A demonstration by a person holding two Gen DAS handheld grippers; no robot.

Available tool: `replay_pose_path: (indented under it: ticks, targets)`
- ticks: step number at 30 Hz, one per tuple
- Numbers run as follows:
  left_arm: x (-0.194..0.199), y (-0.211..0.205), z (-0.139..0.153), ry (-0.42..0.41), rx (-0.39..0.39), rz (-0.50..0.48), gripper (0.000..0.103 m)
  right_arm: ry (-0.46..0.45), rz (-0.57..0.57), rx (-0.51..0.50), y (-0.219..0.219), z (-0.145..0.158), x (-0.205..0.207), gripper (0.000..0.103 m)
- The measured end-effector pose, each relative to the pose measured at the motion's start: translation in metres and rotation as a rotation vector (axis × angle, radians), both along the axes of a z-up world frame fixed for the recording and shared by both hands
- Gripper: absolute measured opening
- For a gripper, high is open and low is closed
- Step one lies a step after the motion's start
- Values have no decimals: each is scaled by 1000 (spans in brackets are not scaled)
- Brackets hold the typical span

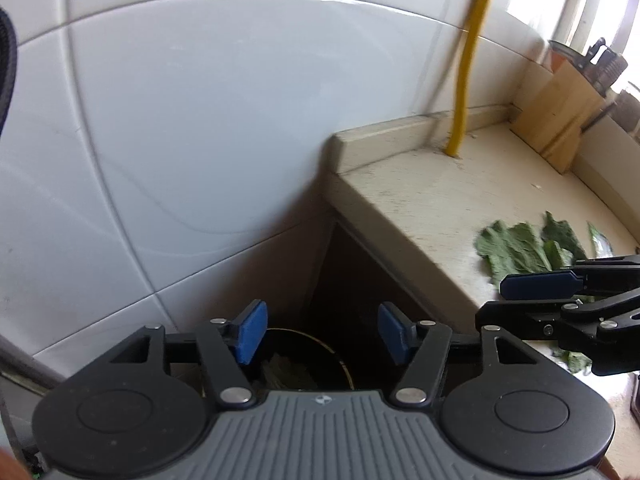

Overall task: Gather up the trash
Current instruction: 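Move both open grippers back up over the counter toward the green leaves, then position the right gripper over the dark leaf while the left lowers onto the broad leaf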

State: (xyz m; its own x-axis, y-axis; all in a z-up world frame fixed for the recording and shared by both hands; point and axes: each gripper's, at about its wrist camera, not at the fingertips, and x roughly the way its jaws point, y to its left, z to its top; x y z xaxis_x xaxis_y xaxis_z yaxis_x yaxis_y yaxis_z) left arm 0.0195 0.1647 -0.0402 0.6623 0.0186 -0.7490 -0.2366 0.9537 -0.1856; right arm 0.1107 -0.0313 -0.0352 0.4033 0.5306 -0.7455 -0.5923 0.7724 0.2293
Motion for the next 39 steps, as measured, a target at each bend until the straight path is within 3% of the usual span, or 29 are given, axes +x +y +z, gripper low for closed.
replay_pose_path:
  ticks: [13,22,33,39]
  targets:
    - [20,-54,23,-32,-14,-113,61,-74,-180,44,-85,27,-20,76]
    - [33,-104,35,-46,-82,-213,66,-113,-343,58,-156,35,-32,78]
    - [61,-174,23,25,-190,-313,67,-120,-500,91,-237,30,-53,80]
    - [79,-198,8,70,-160,-268,67,-109,-536,118,-268,26,-60,82]
